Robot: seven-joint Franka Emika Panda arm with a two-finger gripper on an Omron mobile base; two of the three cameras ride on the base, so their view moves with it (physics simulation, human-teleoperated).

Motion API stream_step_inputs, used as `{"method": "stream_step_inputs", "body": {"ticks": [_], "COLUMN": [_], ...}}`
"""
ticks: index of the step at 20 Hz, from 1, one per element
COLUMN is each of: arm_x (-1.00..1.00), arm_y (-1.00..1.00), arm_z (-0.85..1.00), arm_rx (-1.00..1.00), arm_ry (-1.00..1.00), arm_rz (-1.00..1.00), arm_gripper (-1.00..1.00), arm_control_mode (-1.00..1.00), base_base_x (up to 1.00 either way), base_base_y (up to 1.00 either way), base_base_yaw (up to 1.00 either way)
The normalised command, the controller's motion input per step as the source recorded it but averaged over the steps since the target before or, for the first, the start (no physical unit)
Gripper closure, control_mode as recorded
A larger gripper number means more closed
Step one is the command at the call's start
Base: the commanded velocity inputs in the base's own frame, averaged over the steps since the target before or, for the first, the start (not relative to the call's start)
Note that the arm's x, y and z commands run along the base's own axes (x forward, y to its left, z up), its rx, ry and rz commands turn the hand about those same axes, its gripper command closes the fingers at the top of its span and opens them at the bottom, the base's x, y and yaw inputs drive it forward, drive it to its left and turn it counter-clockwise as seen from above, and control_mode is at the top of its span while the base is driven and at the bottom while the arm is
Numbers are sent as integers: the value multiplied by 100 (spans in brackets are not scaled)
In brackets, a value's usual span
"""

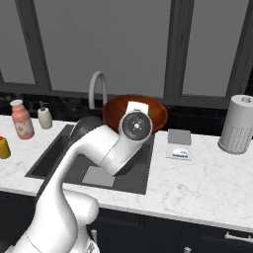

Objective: Pick the broccoli from the sink and place it in the bowl. Then pick the bowl and place it in the microwave. Then close the microwave door and press the start button.

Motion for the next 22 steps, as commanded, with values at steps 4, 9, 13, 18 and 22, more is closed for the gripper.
{"method": "stream_step_inputs", "body": {"ticks": [4, 9, 13, 18, 22], "arm_x": [-25, -34, -31, -41, -36], "arm_y": [67, 68, 47, 40, 38], "arm_z": [71, 65, 58, 51, 34], "arm_rx": [0, -2, -2, 0, 0], "arm_ry": [-3, -4, -2, -1, 0], "arm_rz": [5, 12, 11, 1, 0], "arm_gripper": [100, 100, 100, 100, 100], "arm_control_mode": [-100, -100, -100, -100, -100], "base_base_x": [0, 0, 0, 0, 0], "base_base_y": [0, 0, 0, 0, 0], "base_base_yaw": [0, 0, 0, 0, 0]}}
